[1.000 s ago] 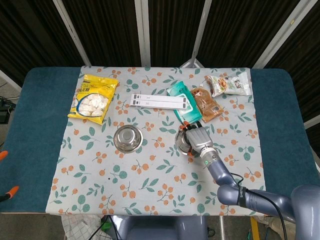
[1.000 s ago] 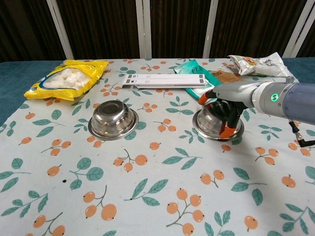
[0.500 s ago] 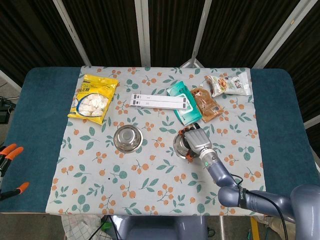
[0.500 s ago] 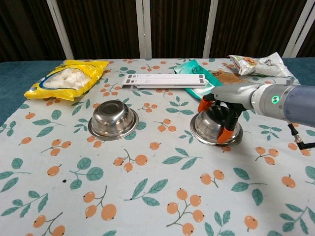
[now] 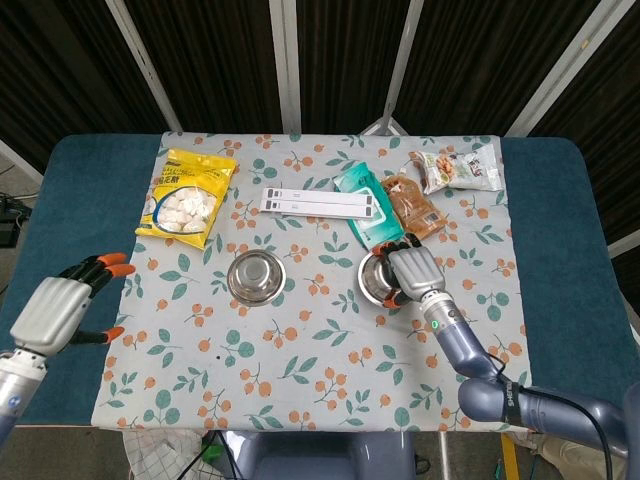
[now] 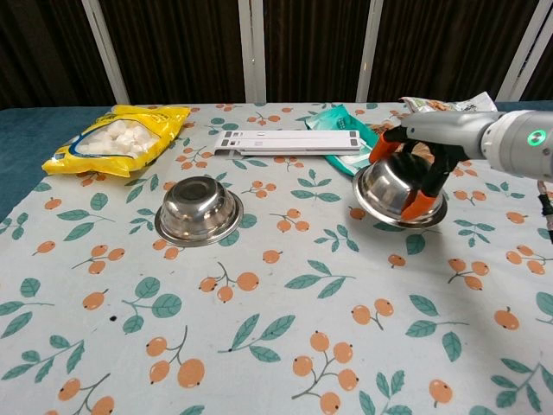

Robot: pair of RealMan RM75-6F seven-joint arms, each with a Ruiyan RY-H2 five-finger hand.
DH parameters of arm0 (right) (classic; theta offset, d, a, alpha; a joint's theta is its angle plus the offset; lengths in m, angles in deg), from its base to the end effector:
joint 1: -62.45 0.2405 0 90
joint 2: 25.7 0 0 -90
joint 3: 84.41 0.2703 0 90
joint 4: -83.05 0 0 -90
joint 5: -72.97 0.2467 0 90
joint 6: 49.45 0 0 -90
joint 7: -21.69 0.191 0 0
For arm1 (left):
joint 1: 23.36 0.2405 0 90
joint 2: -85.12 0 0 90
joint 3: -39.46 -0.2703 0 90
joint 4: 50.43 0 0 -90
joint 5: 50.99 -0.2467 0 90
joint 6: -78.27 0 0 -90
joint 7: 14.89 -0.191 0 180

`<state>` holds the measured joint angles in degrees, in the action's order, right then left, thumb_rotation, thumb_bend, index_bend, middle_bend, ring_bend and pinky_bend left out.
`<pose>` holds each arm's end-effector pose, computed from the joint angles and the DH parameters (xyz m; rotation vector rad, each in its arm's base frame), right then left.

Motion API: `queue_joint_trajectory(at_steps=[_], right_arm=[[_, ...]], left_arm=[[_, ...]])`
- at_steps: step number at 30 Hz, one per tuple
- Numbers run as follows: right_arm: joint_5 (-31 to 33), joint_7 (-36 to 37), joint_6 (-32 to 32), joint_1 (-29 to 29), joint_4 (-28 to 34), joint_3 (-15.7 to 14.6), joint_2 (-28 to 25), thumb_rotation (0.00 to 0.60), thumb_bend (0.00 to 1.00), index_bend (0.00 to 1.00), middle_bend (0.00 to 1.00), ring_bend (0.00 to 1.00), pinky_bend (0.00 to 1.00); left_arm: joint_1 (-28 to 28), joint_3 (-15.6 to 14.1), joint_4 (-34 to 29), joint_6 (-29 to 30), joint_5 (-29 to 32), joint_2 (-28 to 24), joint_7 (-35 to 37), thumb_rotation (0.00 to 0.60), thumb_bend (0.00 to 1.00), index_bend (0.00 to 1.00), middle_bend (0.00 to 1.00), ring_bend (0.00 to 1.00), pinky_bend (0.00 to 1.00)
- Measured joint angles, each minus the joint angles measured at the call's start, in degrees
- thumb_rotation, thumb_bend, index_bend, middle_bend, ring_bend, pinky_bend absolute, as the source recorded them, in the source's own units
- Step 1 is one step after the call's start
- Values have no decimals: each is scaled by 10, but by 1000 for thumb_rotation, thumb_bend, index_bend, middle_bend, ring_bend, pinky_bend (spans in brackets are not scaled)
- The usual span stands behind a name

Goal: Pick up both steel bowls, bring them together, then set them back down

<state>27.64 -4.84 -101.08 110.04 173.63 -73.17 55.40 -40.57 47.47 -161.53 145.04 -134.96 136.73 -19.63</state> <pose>-0.1533 -0.4285 -0.0364 1.8026 -1.0530 0.7739 -0.2306 0.2972 0.1278 -1.6812 -0.9400 -0.9407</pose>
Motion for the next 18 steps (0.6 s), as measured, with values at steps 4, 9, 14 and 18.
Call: queue_joint_trajectory(at_steps=[4,9,14,18], right_arm=[[-20,31,-15,-20,25,5,-39,600,91,352,328,377,87],[-42,65,-27,-45,47,7,-88,600,92,352,328,377,87],[-66,106,-35,-70,67,8,-134,600,91,352,328,377,87],[-88,133,-38,-86,76,9,-160,600,91,352,328,377,87]], left_arm=[[-60,20,3,-74,71,23,-32,600,25,185,5,8,131],[-115,32,36,-132,138,79,-69,600,1,168,0,0,92],[-162,37,90,-172,188,149,-95,600,0,160,0,0,84],[-192,39,137,-192,209,205,-104,600,0,157,0,0,85]])
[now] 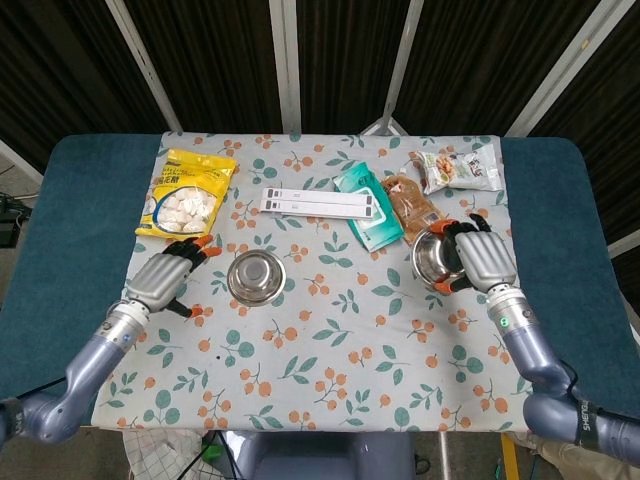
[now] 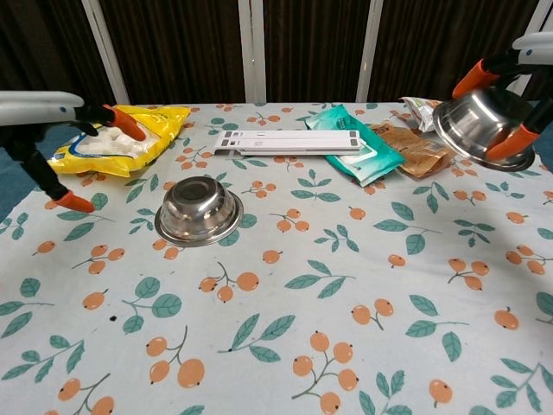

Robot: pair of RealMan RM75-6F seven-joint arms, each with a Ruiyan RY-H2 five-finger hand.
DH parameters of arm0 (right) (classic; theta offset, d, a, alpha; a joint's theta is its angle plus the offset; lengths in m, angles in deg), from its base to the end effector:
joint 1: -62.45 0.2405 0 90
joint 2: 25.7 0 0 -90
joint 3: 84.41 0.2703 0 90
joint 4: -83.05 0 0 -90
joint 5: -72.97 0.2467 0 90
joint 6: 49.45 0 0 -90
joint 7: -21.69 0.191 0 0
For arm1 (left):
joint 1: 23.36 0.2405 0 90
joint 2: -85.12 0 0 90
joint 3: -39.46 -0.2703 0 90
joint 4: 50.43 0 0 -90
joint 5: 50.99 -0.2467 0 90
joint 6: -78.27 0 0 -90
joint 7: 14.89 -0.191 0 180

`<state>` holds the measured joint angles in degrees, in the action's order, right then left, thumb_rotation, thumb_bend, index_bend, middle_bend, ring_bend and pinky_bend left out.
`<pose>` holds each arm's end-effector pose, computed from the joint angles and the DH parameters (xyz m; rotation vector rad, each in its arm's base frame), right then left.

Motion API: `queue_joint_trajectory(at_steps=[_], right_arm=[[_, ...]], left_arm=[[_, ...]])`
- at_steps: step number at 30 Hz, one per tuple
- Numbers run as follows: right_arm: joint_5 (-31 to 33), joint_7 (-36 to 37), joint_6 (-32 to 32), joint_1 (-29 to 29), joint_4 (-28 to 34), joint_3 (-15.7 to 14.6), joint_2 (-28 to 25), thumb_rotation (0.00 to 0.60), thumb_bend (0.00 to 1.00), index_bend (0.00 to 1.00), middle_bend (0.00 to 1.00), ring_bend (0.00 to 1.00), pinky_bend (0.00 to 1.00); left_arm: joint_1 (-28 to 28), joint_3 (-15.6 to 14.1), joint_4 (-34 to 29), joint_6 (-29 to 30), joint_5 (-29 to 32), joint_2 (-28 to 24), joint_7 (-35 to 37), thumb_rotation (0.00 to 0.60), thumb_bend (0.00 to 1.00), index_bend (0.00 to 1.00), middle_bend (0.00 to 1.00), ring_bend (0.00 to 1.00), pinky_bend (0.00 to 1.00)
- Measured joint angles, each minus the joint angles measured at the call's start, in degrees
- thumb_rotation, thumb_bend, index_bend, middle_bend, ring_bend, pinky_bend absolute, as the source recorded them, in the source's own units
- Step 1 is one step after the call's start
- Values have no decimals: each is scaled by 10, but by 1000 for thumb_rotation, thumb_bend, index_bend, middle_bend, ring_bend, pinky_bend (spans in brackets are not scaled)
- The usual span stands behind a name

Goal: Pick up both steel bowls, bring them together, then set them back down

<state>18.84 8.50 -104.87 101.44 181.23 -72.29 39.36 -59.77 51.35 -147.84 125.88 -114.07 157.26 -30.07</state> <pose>-0.2007 -0.4212 0.0727 1.6218 -1.0522 0.8753 -0.1844 0.3864 -0.0018 -1.8642 -1.0905 -0.8393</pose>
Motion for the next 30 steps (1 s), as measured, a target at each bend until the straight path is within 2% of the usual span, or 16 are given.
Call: queue_joint_trajectory(at_steps=[7,16,22,30], right_arm=[[-19,36,3,-17,-9,0,-27,600,91,352,328,377,87],[-10,61,26,-20,-44,3,-40,600,92,352,328,377,87],[-14,70,27,-24,-51,5,-47,600,91,352,327,377,87],[-20,79,25,-32,-56,4,-54,600,91,358,327,377,87]], left_arm=[[-50,4,96,-22,16,104,-2,600,0,157,0,0,85],[-108,12,178,-44,57,193,-26,600,0,157,0,0,96],[-126,7,201,-48,78,219,-48,600,0,157,60,57,265],[-133,-2,214,-37,113,228,-77,600,0,163,65,63,281]])
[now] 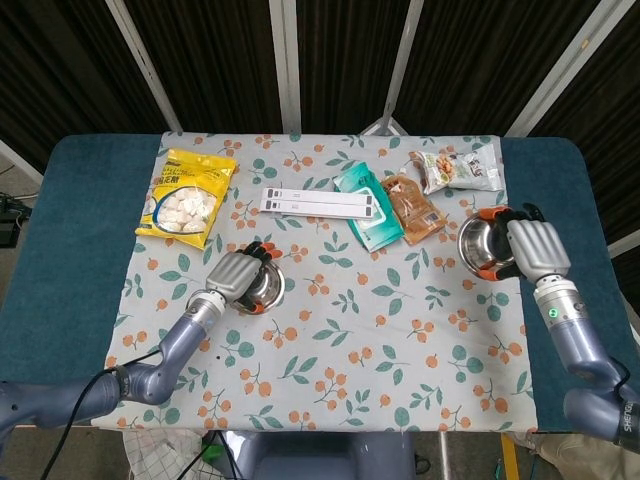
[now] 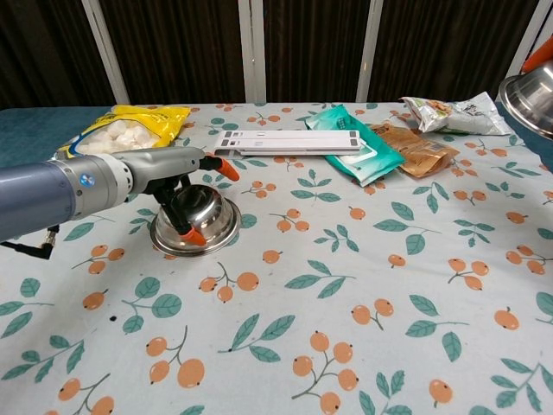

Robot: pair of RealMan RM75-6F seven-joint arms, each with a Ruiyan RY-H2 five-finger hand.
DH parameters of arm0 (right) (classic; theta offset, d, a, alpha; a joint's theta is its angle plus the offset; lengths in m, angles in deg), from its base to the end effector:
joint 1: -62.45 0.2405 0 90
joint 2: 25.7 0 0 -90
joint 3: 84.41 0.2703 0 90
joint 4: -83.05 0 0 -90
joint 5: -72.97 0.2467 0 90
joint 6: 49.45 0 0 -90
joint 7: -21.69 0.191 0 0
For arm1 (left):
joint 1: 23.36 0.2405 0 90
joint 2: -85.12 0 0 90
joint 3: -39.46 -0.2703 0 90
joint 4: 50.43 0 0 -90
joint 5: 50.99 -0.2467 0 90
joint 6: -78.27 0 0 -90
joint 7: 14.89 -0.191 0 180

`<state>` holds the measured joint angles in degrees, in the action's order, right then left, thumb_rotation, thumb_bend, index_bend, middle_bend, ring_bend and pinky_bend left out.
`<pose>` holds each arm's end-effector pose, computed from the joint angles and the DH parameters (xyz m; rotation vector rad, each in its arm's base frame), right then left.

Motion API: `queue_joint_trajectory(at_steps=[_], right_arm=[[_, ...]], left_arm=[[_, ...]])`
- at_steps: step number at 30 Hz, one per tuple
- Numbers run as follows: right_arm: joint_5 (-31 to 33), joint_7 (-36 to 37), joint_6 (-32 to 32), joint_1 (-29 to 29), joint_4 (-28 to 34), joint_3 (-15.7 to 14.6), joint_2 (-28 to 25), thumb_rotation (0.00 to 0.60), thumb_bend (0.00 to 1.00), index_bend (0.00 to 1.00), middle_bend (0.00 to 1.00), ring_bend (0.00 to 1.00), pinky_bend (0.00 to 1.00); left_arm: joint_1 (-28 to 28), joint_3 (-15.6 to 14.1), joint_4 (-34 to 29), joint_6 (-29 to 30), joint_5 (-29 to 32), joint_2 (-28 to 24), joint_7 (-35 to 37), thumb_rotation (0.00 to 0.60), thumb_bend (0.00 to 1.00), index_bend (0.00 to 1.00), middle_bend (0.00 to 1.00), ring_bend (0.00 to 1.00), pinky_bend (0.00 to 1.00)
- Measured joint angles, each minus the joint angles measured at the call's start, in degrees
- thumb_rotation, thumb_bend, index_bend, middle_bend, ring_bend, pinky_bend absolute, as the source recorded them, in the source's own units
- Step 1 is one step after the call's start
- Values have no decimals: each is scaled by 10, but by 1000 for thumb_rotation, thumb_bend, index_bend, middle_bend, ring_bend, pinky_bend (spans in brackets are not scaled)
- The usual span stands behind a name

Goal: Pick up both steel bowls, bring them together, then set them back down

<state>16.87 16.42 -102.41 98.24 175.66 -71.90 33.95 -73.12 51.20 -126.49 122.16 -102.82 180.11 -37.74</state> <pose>-0.2535 -0.4326 0.1276 1.5115 -1.0477 0.8327 -0.1337 0.4271 -0.1215 -1.9507 -1.0740 -0.7812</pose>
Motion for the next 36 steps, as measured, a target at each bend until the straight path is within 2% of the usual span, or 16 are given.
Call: queue_joint_trajectory(at_steps=[9,15,17,23,32,36], right_arm=[[2,-6,0,-1,-3,-2,2,600,91,360,328,377,87],[7,-11,3,1,-12,-2,9,600,92,361,327,377,87],[9,-12,4,1,-14,-2,12,600,92,362,328,377,87],[11,-11,6,2,-20,-2,17,600,92,362,327,377,87],[10,-10,2,0,-20,1,16,600,105,362,327,377,87],[9,-10,-1,0,-21,2,18,600,124,362,327,377,87]], left_arm=[[-13,-9,6,-2,36,7,-23,600,0,166,74,64,282],[-19,-13,-4,-12,55,-1,-28,600,0,168,37,20,241],[-22,-15,-13,-17,67,-10,-33,600,0,176,72,30,242],[-34,-23,-44,-10,104,-33,-63,600,0,271,262,172,330],[-35,-32,-51,27,99,-33,-70,600,0,440,367,180,328],[-33,-31,-52,39,89,-32,-63,600,0,473,391,193,332]])
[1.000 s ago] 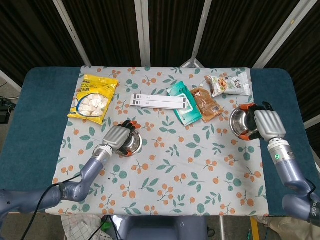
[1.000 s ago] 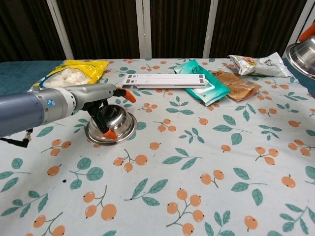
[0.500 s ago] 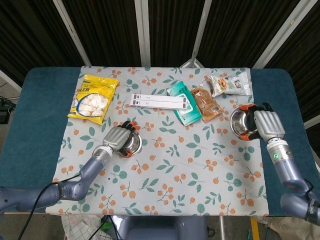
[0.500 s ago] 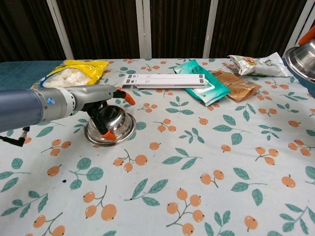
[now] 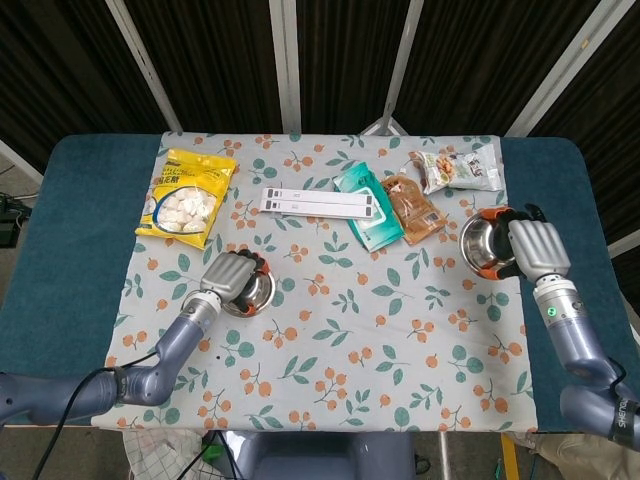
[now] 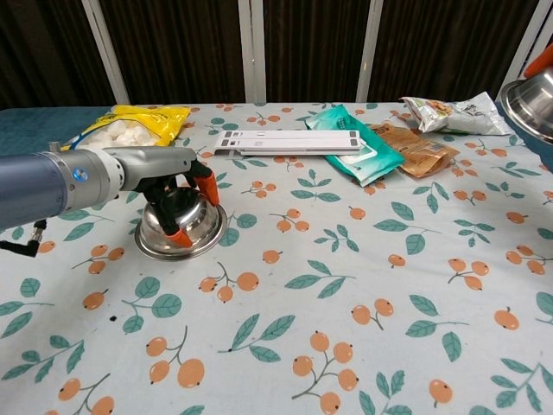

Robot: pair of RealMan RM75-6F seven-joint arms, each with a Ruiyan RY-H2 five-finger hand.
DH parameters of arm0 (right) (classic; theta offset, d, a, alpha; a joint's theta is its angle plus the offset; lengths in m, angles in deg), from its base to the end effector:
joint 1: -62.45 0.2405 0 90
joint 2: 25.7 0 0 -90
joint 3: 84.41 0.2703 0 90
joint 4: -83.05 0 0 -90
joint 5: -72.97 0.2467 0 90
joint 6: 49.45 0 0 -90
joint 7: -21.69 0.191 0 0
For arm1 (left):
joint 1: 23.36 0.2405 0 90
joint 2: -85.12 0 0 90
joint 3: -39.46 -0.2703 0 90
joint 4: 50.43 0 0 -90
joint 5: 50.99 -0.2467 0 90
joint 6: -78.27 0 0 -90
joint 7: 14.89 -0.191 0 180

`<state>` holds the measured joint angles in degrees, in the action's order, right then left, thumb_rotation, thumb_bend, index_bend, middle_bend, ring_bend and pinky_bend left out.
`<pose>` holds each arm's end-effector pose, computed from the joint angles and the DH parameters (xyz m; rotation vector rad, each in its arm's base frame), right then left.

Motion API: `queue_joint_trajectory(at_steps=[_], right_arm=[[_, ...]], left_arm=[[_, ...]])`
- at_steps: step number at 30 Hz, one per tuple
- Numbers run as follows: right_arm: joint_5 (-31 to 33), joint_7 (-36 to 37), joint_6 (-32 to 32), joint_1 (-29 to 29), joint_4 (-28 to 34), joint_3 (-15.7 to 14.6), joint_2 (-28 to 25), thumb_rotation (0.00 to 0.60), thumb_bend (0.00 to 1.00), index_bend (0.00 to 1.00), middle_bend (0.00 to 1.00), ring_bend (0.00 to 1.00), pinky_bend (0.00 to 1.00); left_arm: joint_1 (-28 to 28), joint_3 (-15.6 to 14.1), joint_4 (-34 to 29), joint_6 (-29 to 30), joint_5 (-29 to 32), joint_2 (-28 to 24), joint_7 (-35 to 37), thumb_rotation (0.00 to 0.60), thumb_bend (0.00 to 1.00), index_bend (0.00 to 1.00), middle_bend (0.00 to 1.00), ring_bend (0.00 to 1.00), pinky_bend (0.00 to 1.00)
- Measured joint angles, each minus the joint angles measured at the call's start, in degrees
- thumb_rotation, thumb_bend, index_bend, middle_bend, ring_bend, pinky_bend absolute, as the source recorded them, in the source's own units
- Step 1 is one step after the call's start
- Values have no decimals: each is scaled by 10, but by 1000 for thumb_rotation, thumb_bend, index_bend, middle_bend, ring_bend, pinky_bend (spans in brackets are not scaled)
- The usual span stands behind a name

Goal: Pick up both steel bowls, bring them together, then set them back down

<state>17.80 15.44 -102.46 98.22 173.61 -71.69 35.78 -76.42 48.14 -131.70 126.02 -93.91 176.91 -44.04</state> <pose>-0.2605 -0.4366 0.1230 1.4937 -1.0462 0.8198 -0.1328 0.4242 -0.1092 -1.9394 -1.0411 -0.7030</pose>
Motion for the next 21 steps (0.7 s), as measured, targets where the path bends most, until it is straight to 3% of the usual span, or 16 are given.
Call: queue_joint_trajectory(at_steps=[9,15,21], right_arm=[[-1,6,-2,-2,-3,4,3,600,124,362,328,377,87],[0,18,-5,-4,-7,9,4,600,124,364,327,377,87],[-6,49,-13,-8,-14,21,7,600,124,374,328,377,87]], left_arm=[[11,6,-4,36,-33,0,22,600,19,571,512,315,431],[25,16,-10,47,-57,-3,70,600,22,548,464,331,435],[46,40,-23,45,-81,-13,171,600,21,503,421,321,435]])
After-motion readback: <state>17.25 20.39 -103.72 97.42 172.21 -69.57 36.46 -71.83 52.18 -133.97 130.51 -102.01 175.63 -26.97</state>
